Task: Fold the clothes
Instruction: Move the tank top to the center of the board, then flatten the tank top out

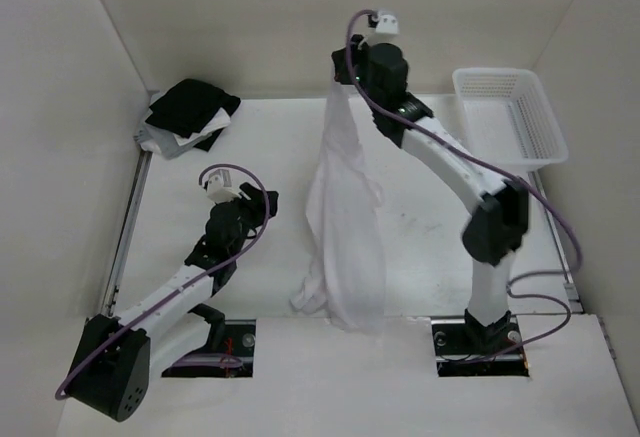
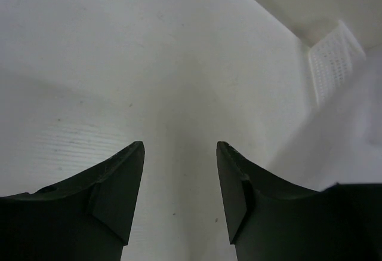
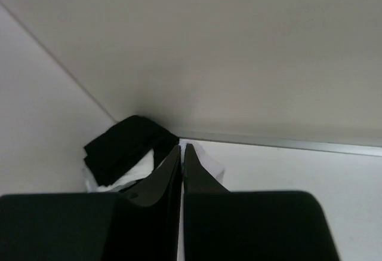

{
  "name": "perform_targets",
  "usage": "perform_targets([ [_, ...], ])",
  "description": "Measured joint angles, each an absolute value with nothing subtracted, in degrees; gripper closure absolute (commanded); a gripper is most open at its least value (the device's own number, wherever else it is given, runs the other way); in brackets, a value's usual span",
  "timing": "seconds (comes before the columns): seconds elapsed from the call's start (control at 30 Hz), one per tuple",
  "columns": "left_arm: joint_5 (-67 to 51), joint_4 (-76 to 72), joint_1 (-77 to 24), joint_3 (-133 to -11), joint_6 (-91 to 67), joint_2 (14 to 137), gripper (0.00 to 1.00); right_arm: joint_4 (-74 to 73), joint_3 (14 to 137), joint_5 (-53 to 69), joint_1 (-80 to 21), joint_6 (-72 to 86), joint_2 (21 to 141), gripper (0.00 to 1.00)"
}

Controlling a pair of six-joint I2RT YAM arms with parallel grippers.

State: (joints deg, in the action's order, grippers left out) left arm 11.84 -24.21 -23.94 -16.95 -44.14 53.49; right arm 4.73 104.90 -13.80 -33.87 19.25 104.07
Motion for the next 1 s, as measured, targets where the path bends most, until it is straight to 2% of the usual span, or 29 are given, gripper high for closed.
perform_targets([
  [0.03,11.86,-23.53,-23.31,-16.73,-44.16,54.06,0.51,3.68,112.27,-12.32,-32.03,19.81,113.86,0.85],
  [0.1,11.88,-22.50,-22.31,-16.73,-44.21,55.13,0.52,-0.73,123.07,-11.07,-29.80,20.95,124.86,0.73],
  [0.13,11.92,-21.78,-21.89,-16.73,-44.18,55.61,0.52,-2.74,130.39,-10.02,-27.79,22.28,132.29,0.62],
  [0.23,12.47,-20.10,-21.69,-16.73,-44.05,56.47,0.54,-7.49,130.93,-9.19,-23.64,24.88,136.20,0.53],
  [0.3,12.91,-17.93,-22.83,-16.73,-43.88,56.82,0.59,-6.22,122.32,-9.08,-21.10,26.30,131.66,0.68],
  [0.33,13.23,-16.40,-24.03,-16.73,-43.83,56.86,0.66,-5.06,113.80,-8.88,-20.23,27.29,126.13,0.82],
  [0.37,13.30,-15.33,-25.12,-16.73,-43.79,56.90,0.70,-4.40,109.03,-8.78,-20.05,27.77,122.89,0.86],
  [0.4,13.37,-13.43,-27.03,-16.73,-43.59,56.90,0.76,-3.57,100.82,-8.56,-20.18,28.47,116.49,0.97],
  [0.43,13.37,-12.78,-27.73,-16.73,-43.64,56.90,0.78,-3.31,95.98,-8.45,-20.67,29.02,112.09,1.00],
  [0.5,13.67,-9.87,-31.03,-16.73,-43.27,56.62,0.80,0.43,85.84,-8.19,-22.81,30.68,102.78,0.99],
  [0.53,14.37,-8.12,-33.32,-16.75,-43.16,56.03,0.80,5.15,76.25,-8.01,-25.04,32.45,95.70,0.99],
  [0.6,15.59,-4.27,-40.58,-16.99,-42.54,54.48,0.76,7.86,63.68,-7.77,-29.19,34.52,86.83,0.97],
  [0.8,25.67,2.33,-57.49,-21.96,-41.47,59.90,0.68,12.21,38.20,-7.94,-33.56,39.29,78.96,0.91],
  [1.0,31.57,4.12,-61.14,-23.88,-41.65,67.90,0.68,12.45,27.99,-8.78,-37.85,42.00,70.91,0.84],
])
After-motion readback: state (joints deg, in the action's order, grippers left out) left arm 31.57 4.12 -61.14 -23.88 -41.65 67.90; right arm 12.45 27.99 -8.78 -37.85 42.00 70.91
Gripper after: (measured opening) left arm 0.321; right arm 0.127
